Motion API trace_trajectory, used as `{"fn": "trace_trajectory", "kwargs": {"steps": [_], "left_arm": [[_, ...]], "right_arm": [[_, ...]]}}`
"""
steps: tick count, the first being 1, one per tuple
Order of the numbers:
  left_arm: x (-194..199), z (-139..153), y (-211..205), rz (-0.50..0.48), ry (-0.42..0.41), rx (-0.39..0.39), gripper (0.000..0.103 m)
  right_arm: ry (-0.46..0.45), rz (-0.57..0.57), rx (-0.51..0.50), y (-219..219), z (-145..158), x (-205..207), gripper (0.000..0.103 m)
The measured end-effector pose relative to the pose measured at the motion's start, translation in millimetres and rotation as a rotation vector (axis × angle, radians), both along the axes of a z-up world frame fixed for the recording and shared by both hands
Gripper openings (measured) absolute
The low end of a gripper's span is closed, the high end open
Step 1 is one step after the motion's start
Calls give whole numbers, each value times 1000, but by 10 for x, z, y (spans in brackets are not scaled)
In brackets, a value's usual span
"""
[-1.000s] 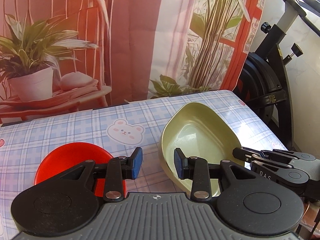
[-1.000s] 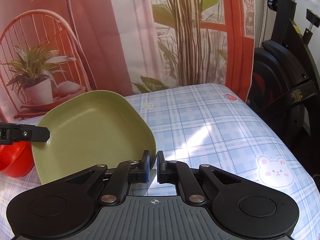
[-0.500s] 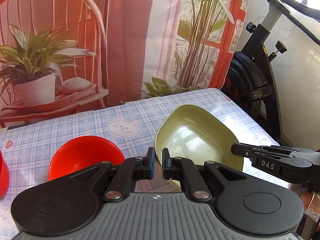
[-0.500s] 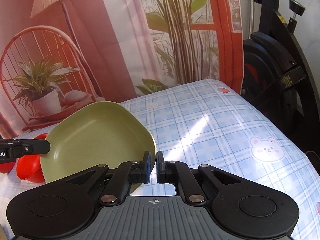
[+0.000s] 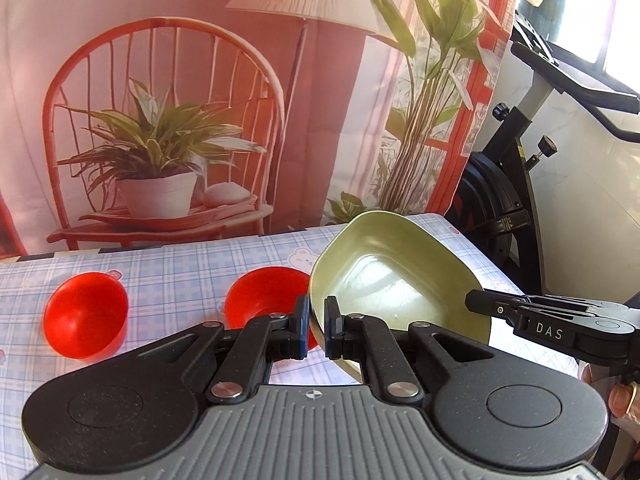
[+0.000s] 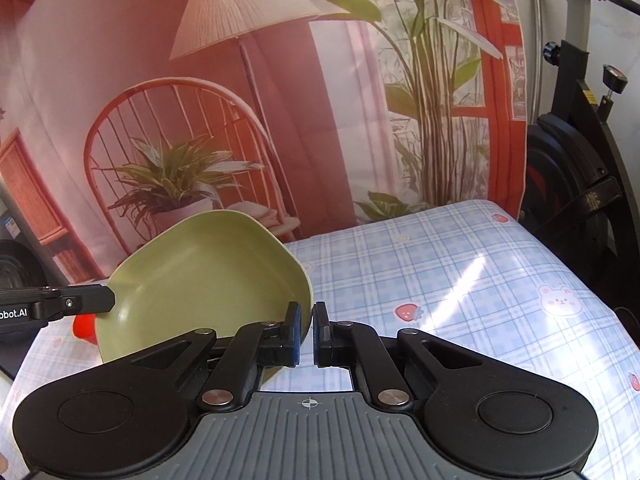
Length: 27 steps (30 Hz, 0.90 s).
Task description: Organize plates and bowls
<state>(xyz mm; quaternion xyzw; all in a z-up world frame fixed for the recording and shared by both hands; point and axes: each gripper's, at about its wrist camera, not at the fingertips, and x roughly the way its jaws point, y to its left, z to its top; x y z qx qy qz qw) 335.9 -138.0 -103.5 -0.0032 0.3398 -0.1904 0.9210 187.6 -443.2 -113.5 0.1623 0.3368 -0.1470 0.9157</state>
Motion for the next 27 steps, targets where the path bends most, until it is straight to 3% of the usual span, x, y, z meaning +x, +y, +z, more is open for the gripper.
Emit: {"fn": "trace_trajectory", "kwargs": {"steps": [6, 13, 21, 27], "left_arm": [[-395, 217, 559, 63, -30, -11, 8], [-735, 230, 1213, 128, -8, -20, 8], [-1024, -56, 1670, 194, 48, -56, 8], [-1196, -431, 1724, 231, 113, -84, 8]], "right_arm": [[-19, 78, -21, 681, 200, 91, 5], [-7, 151, -15, 1411, 157, 157, 5], [39, 208, -34, 1967, -90, 108, 5], [75, 211, -23, 2073, -290, 8, 5]]}}
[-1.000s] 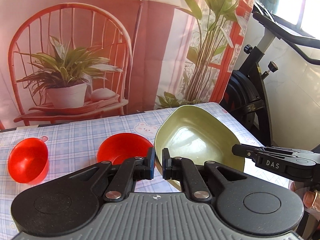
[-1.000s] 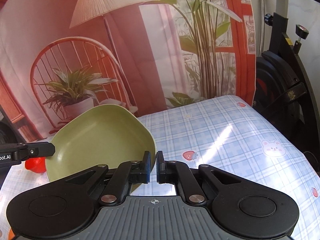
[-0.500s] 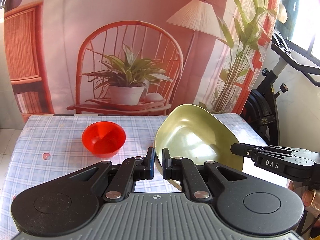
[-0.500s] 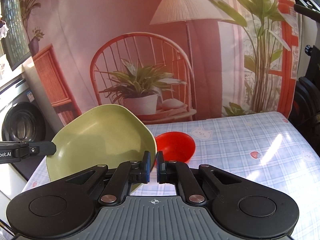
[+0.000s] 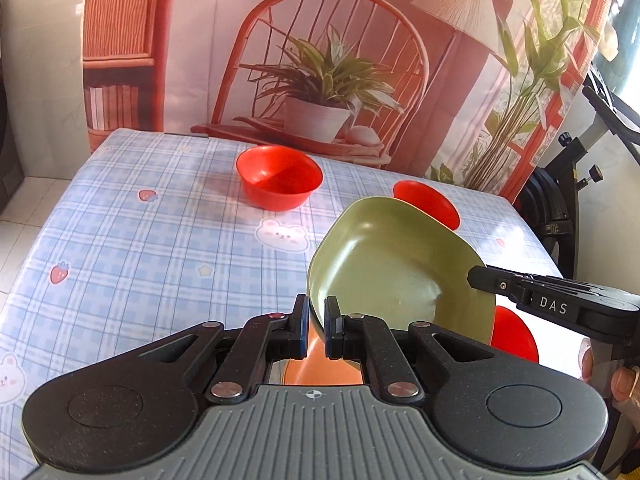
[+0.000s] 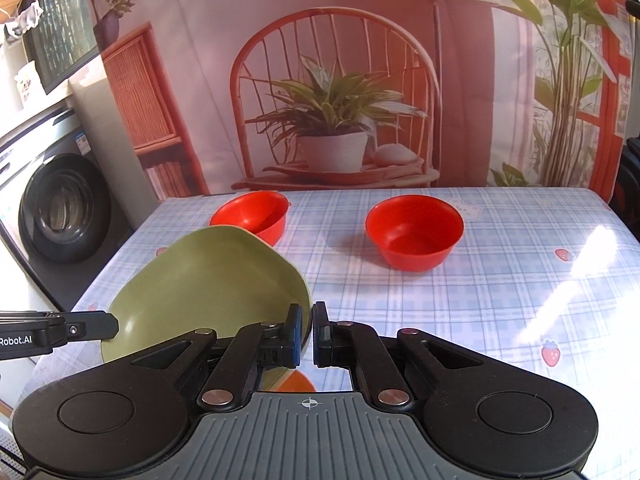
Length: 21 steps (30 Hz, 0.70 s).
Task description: Organize plates and bowls
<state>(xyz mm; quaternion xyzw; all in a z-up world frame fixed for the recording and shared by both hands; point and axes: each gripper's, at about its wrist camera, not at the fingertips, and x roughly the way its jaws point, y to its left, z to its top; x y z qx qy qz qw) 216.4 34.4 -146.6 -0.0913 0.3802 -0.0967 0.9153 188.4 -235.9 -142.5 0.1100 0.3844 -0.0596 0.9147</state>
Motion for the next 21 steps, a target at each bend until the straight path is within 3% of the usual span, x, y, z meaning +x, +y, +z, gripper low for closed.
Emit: {"fn": "trace_trajectory", "kwargs": {"steps": [7, 21], "left_arm": [[-149, -306, -11, 19, 35, -6, 9], [-280, -594, -14, 26, 95, -8, 10]], "right_arm": [[44, -3, -18, 55, -242, -70, 5], [101, -5, -5, 88, -508, -119, 5]]}}
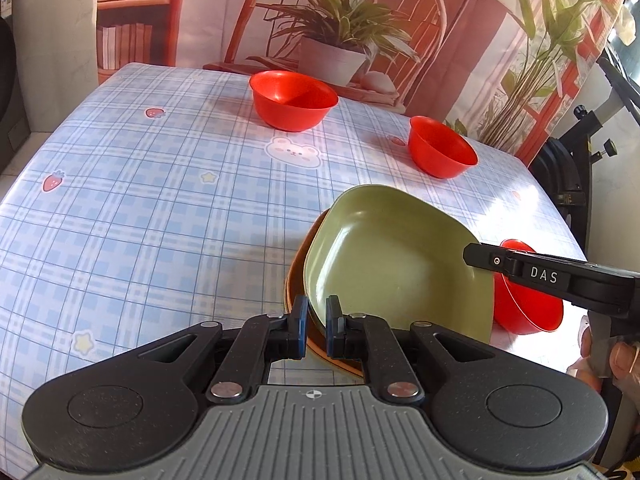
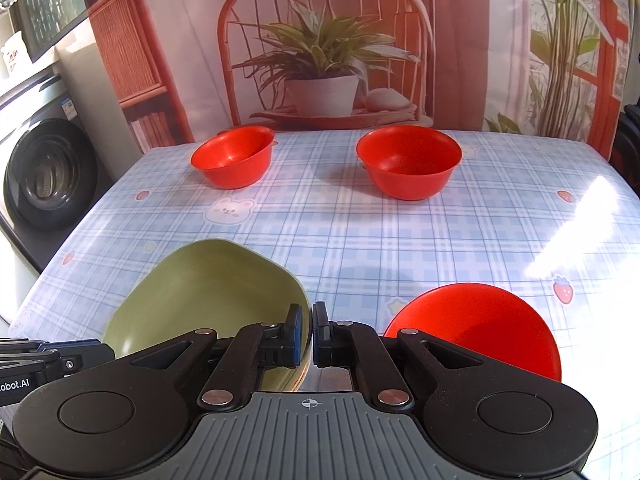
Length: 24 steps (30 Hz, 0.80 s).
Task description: Organize plates and bowls
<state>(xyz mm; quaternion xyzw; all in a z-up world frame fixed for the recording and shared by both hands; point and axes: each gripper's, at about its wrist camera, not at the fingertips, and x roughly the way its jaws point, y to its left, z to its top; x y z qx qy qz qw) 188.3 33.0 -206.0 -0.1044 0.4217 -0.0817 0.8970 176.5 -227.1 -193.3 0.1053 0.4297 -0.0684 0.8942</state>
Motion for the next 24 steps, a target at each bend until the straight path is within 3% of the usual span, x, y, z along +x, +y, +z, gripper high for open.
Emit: {"fn": "trace_trajectory", "kwargs": {"steps": [13, 24], "left_arm": [[-24, -63, 11, 25, 7, 0, 10], [-44, -26, 20, 48, -12, -5, 10]], "right_arm": [[14, 23, -16, 61, -84, 18, 5], [-20, 40, -19, 54, 15, -65, 13]]}}
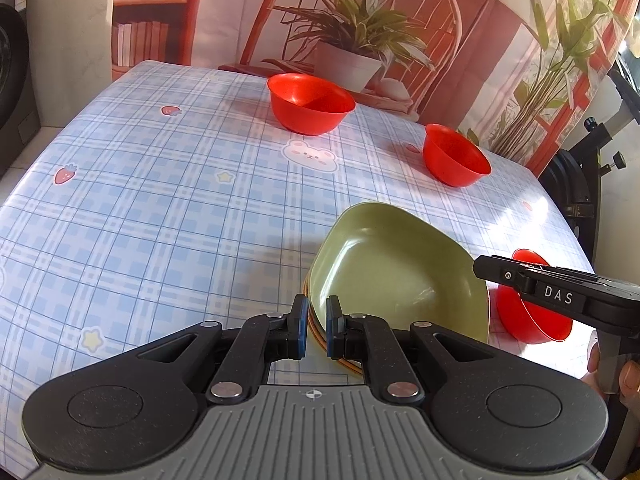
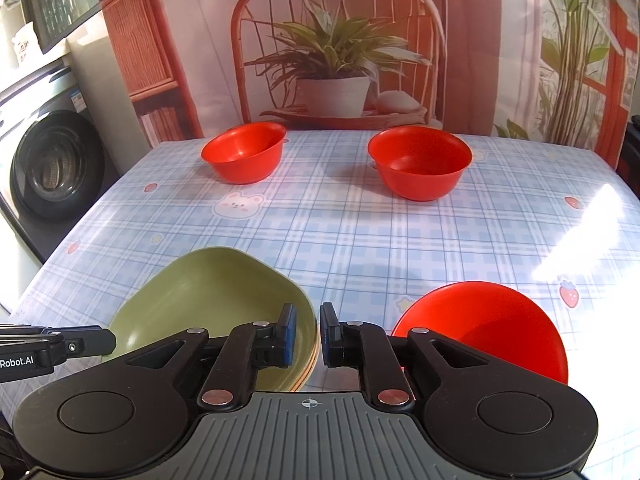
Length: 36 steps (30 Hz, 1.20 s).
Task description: Organize plates and bowls
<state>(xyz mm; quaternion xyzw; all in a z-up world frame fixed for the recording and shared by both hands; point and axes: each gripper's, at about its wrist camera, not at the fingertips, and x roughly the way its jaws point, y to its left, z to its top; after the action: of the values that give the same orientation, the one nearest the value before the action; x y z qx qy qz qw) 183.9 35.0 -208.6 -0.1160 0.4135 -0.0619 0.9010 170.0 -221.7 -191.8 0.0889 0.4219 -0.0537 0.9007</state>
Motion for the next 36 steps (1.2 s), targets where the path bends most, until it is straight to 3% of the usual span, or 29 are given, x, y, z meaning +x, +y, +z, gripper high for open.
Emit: {"fn": "trace_trajectory", "kwargs": {"steps": [9, 17, 23, 27, 36], "left_arm": [[-21, 106, 25, 6, -45, 10, 10], [249, 634, 236, -1, -163, 35, 11], [549, 984, 283, -13, -226, 31, 33], [839, 963, 203, -23, -233, 33, 40], [1767, 537, 281, 12, -149, 24, 40]], "right_arm": [[-39, -46, 37, -99, 105, -88, 13], [-120, -41, 68, -156, 507, 117, 13], [-133, -22, 118, -234, 695, 473, 13], [-98, 23, 122, -226, 616, 842, 16], [-55, 54, 140, -206, 312, 1715, 17]]}}
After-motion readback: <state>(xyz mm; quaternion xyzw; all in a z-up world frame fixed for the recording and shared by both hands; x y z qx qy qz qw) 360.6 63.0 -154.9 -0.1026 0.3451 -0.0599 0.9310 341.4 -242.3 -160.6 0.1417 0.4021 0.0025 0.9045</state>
